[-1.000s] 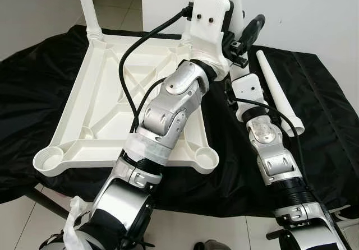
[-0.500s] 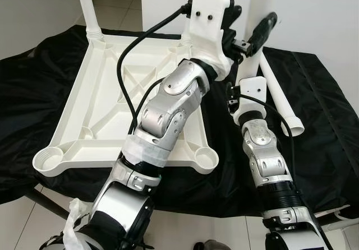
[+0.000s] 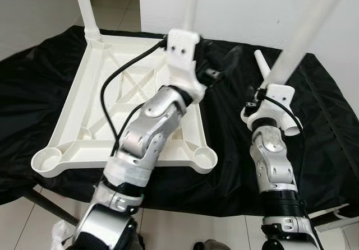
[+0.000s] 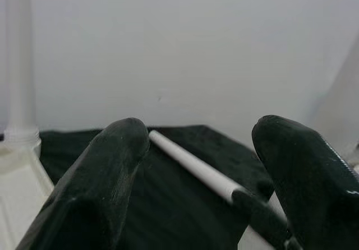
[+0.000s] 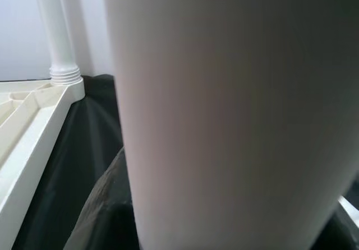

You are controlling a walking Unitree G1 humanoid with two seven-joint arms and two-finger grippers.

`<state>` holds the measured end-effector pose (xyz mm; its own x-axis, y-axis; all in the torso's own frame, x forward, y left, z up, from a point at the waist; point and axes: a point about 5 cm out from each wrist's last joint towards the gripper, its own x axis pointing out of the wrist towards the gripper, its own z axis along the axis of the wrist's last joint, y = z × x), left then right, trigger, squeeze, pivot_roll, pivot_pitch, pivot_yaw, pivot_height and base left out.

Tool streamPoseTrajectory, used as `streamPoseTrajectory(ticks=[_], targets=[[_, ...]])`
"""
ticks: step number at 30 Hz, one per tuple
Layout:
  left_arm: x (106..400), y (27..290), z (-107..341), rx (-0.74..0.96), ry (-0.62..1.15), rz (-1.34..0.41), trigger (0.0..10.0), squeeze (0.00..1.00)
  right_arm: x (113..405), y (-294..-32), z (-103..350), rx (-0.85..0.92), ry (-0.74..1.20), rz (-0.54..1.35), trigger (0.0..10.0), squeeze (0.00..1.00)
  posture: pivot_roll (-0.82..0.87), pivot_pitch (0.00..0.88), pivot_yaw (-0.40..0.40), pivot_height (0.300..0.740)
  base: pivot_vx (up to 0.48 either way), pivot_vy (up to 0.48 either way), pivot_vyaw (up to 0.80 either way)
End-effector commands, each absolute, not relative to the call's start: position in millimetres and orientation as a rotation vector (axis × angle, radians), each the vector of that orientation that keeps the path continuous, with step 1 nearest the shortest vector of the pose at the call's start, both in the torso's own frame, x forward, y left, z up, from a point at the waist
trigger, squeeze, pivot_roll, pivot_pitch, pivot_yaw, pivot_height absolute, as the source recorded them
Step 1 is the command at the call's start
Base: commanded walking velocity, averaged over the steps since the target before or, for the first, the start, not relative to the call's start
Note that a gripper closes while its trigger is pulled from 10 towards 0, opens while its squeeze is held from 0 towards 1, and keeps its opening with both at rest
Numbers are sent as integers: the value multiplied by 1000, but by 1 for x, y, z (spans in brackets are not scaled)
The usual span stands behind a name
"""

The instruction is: Building children table

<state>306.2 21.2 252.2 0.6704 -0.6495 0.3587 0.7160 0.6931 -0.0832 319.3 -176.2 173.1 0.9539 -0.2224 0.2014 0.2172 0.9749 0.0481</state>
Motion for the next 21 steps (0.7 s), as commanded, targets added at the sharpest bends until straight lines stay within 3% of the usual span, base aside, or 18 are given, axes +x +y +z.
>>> streamPoseTrajectory(ticks=[1, 12, 21], targets=[[296, 15, 248, -154, -336, -950, 10000, 0, 315, -180, 177, 42, -241, -231, 10000, 0, 36, 0, -50, 740, 0, 0, 0], [272, 39, 215, 3, -308, -1074, 10000, 0, 304, -186, 174, 37, -254, -242, 10000, 0, 30, 0, -45, 740, 0, 0, 0], [246, 68, 193, 79, -223, -1327, 10000, 0, 299, -191, 168, 25, -238, -251, 10000, 0, 43, 0, -46, 740, 0, 0, 0]])
